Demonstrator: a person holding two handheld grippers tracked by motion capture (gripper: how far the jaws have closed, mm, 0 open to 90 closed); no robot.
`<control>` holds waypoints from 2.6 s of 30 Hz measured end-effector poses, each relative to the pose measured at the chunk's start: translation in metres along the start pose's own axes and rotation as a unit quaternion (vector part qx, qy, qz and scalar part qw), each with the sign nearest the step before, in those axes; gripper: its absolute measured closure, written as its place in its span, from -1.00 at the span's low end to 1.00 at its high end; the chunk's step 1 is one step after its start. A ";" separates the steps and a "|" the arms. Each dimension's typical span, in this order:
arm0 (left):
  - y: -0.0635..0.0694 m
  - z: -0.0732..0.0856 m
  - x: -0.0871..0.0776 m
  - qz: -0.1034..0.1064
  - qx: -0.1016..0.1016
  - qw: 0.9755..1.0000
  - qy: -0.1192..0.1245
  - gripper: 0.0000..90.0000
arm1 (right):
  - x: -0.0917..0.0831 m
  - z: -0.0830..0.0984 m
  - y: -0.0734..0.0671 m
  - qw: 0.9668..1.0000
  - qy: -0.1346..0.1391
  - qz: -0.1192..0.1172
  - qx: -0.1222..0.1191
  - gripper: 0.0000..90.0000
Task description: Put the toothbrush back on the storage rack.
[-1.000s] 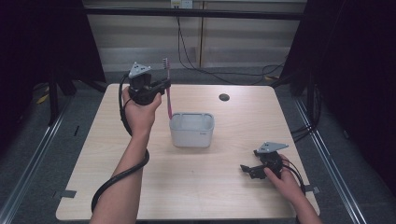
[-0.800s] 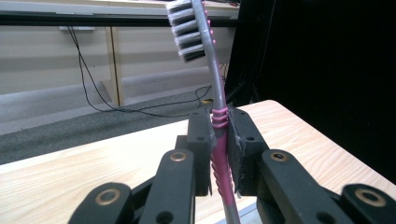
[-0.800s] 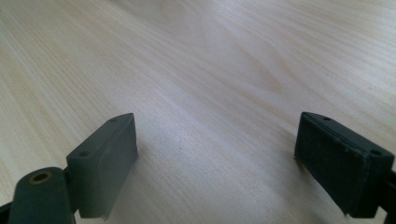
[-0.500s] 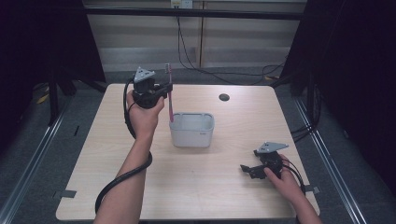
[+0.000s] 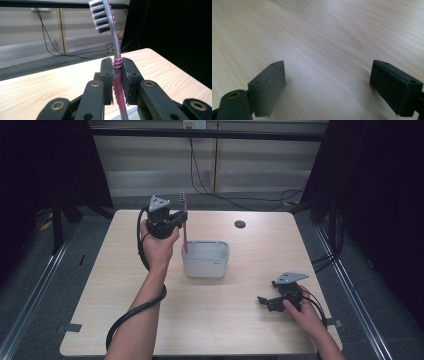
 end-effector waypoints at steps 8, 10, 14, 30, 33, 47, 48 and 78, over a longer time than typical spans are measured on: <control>0.001 0.003 0.002 -0.002 0.004 1.000 0.001 0.78 | 0.000 0.000 0.000 1.000 0.000 0.000 0.000 -0.72; 0.000 0.004 0.002 -0.003 0.003 1.000 0.002 0.78 | 0.000 0.000 0.000 1.000 -0.001 0.000 0.000 -0.72; 0.000 0.007 0.002 -0.004 0.003 1.000 0.000 0.78 | 0.000 0.000 0.000 1.000 0.000 0.001 0.000 -0.72; -0.001 0.021 0.006 -0.004 0.006 1.000 -0.007 0.77 | 0.000 0.000 0.000 1.000 0.000 -0.001 -0.001 -0.72; -0.002 0.024 0.007 -0.005 0.005 1.000 -0.011 0.77 | 0.000 0.000 0.000 1.000 0.000 0.000 -0.001 -0.72; -0.003 0.036 0.007 -0.006 0.005 1.000 -0.018 0.77 | 0.000 0.000 0.000 1.000 0.001 -0.001 -0.001 -0.72; -0.003 0.036 0.007 -0.006 0.005 1.000 -0.018 0.77 | 0.000 0.000 0.000 1.000 0.001 -0.001 -0.001 -0.72; -0.001 0.059 0.006 -0.002 0.007 0.999 -0.039 0.76 | 0.000 0.000 0.000 1.000 0.001 -0.001 0.000 -0.72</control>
Point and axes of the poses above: each handheld gripper's, and its own axes: x roughly forward along the jaws, z roughly out of its underside, y roughly to its right, the point moved 2 cm from there along x, roughly forward along the jaws, and after that the axes turned 5 degrees about -x, right-handed, at the moved point
